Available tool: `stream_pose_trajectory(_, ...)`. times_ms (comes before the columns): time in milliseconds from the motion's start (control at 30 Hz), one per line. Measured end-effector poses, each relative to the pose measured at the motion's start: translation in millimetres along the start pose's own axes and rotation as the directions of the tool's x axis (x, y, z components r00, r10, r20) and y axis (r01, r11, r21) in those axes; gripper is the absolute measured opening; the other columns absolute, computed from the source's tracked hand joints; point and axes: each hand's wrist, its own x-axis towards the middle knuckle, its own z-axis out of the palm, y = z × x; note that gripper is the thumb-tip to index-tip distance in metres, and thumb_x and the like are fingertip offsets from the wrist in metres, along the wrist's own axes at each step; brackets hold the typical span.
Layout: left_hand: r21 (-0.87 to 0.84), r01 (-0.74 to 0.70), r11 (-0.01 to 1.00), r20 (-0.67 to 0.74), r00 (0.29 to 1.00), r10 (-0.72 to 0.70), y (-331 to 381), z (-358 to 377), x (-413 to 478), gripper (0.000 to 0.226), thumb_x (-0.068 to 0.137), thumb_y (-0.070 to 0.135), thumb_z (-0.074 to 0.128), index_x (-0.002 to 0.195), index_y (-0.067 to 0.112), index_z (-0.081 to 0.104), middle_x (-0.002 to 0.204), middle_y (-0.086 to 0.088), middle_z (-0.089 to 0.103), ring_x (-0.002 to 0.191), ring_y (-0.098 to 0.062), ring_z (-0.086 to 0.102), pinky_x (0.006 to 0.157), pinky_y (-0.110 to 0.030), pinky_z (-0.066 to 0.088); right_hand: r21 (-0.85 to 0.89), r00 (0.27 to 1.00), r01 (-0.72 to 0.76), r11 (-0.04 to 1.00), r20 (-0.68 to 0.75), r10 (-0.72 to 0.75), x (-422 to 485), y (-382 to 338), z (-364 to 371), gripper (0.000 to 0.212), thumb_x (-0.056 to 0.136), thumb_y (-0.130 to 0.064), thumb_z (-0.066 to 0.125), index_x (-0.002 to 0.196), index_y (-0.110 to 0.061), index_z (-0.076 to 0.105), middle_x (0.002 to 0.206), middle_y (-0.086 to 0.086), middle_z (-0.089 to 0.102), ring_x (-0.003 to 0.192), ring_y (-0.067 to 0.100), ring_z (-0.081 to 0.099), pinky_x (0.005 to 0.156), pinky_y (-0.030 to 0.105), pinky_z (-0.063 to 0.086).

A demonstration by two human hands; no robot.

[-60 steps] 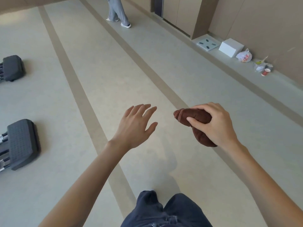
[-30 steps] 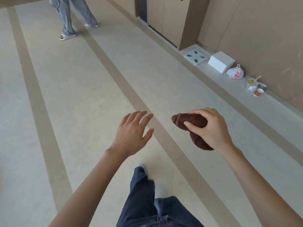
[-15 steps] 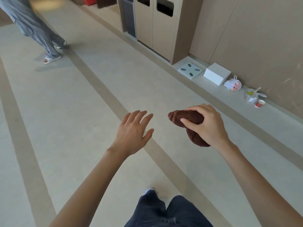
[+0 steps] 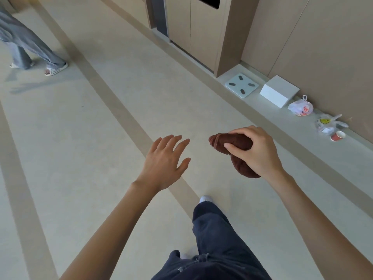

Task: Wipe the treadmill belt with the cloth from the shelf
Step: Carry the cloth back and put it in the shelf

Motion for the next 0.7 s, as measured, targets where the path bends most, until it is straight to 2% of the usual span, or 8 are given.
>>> stream_pose_trajectory(167, -0.019, 0.060, 0.998, -0.025, 0.998, -0.061, -10.7, -10.2, 103.9, 0.055, 0.090, 0.046, 0.035, 0.131, 0.014, 0.055, 0.130, -0.010, 0.057, 0.120, -0.033, 0.053, 0.101, -0.049, 0.041, 0.027, 0.999, 0.041, 0.999, -0.012, -0.040, 101.5, 28.7, -15.9, 0.026, 0.073, -0.035, 0.078, 0.096, -0.024, 0.070, 0.091, -0.009, 0.066, 0.092, 0.016, 0.056, 0.084, 0.030, 0.044)
stream_pose_trajectory(333, -0.024, 0.042, 0.999, -0.011, 0.999, -0.042, -13.7, 0.6, 179.6, 0.056, 0.090, 0.047, 0.034, 0.133, 0.017, 0.052, 0.133, -0.008, 0.056, 0.122, -0.032, 0.051, 0.103, -0.049, 0.039, 0.000, 0.999, 0.044, 0.999, 0.025, -0.044, 165.8, 57.9, -18.3, 0.025, 0.074, -0.031, 0.080, 0.095, -0.025, 0.070, 0.091, -0.011, 0.065, 0.092, 0.013, 0.055, 0.084, 0.029, 0.044)
stream_pose_trajectory(467, 0.003, 0.031, 1.000, 0.033, 0.999, -0.031, -29.0, 17.1, 227.0, 0.056, 0.090, 0.047, 0.033, 0.133, 0.017, 0.053, 0.132, -0.008, 0.057, 0.121, -0.032, 0.053, 0.101, -0.049, 0.040, -0.005, 0.997, 0.043, 0.999, 0.059, -0.043, 202.7, 81.5, -11.0, 0.028, 0.073, -0.045, 0.071, 0.094, -0.026, 0.070, 0.090, -0.013, 0.065, 0.090, 0.013, 0.056, 0.082, 0.032, 0.046)
stream_pose_trajectory(533, 0.005, 0.024, 1.000, 0.039, 0.999, -0.024, -42.9, 24.8, 255.3, 0.056, 0.089, 0.046, 0.034, 0.130, 0.016, 0.056, 0.129, -0.009, 0.058, 0.118, -0.032, 0.055, 0.099, -0.049, 0.043, -0.023, 0.997, 0.017, 1.000, 0.078, -0.015, 228.9, 95.9, -5.8, 0.026, 0.074, -0.044, 0.073, 0.094, -0.027, 0.070, 0.090, -0.014, 0.065, 0.090, 0.012, 0.055, 0.081, 0.032, 0.046)
stream_pose_trajectory(600, 0.001, 0.016, 1.000, 0.037, 0.999, -0.016, -60.1, 30.5, 285.0, 0.055, 0.088, 0.045, 0.036, 0.128, 0.015, 0.058, 0.126, -0.009, 0.060, 0.115, -0.033, 0.057, 0.097, -0.049, 0.045, -0.019, 0.998, -0.015, 1.000, 0.066, 0.016, 261.0, 107.6, 1.3, 0.023, 0.074, -0.034, 0.079, 0.093, -0.027, 0.070, 0.090, -0.013, 0.065, 0.090, 0.010, 0.055, 0.082, 0.026, 0.045)
stream_pose_trajectory(700, 0.022, -0.006, 1.000, 0.032, 0.999, 0.005, -93.4, 35.3, 334.8, 0.054, 0.088, 0.045, 0.036, 0.128, 0.016, 0.059, 0.125, -0.008, 0.061, 0.115, -0.032, 0.058, 0.097, -0.049, 0.044, -0.024, 0.999, -0.012, 1.000, 0.045, 0.013, 318.7, 115.6, 14.3, 0.023, 0.073, -0.032, 0.079, 0.094, -0.026, 0.070, 0.090, -0.014, 0.064, 0.089, 0.007, 0.053, 0.081, 0.016, 0.041)
